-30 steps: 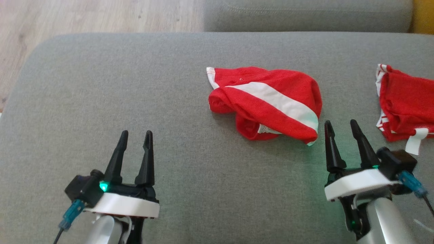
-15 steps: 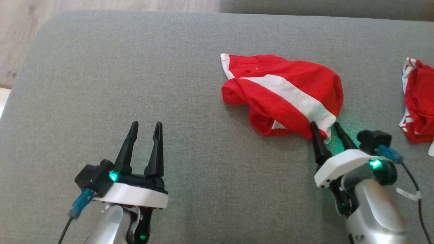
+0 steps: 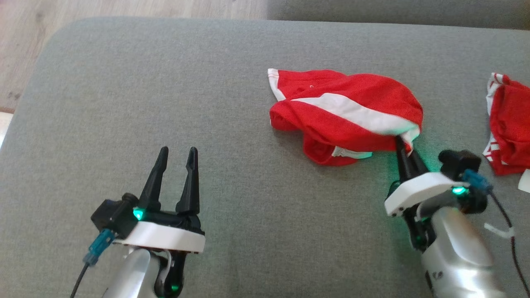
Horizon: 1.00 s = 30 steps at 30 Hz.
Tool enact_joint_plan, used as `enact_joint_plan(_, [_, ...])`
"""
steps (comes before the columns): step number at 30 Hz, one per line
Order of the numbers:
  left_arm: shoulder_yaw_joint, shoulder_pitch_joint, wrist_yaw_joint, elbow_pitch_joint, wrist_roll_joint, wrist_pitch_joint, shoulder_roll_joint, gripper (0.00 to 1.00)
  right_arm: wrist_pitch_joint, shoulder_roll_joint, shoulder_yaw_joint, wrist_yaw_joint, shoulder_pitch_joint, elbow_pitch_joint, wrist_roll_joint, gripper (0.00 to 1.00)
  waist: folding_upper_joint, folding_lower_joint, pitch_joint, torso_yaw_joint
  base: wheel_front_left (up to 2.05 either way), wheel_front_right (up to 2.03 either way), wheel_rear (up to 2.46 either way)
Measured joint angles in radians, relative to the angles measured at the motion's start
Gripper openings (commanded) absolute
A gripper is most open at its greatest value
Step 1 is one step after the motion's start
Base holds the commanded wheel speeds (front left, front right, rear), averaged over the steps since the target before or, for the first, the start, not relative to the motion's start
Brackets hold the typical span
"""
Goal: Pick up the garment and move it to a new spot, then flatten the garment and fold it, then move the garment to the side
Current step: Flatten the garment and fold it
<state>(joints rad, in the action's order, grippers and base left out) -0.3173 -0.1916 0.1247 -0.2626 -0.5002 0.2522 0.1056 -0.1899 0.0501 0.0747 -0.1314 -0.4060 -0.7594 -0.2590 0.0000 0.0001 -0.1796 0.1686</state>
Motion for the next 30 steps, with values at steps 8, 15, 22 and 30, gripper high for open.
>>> enact_joint_plan(8, [0.022,0.009,0.000,0.001,-0.001,0.000,0.000,1.00,-0.039,0.000,-0.120,0.000,0.012,0.137,0.175,0.00,0.0000,-0.0001,0.043,-0.030,0.00,0.00,0.00])
enact_joint_plan(15, [0.030,0.042,0.000,0.002,-0.002,0.000,-0.002,1.00,0.030,-0.002,-0.207,0.000,0.203,0.297,0.256,0.00,0.0000,-0.0002,0.086,-0.062,0.00,0.00,0.00])
enact_joint_plan(22, [0.028,0.049,0.000,0.007,-0.002,0.000,-0.002,1.00,0.116,-0.004,-0.289,0.000,0.317,0.351,0.286,0.93,0.0000,-0.0002,0.099,-0.084,0.00,0.00,0.00])
enact_joint_plan(30, [0.021,0.049,0.000,0.005,-0.002,0.000,-0.001,1.00,0.080,-0.004,-0.222,0.000,0.318,0.397,0.216,1.00,0.0000,-0.0002,0.096,-0.088,0.00,0.00,0.00])
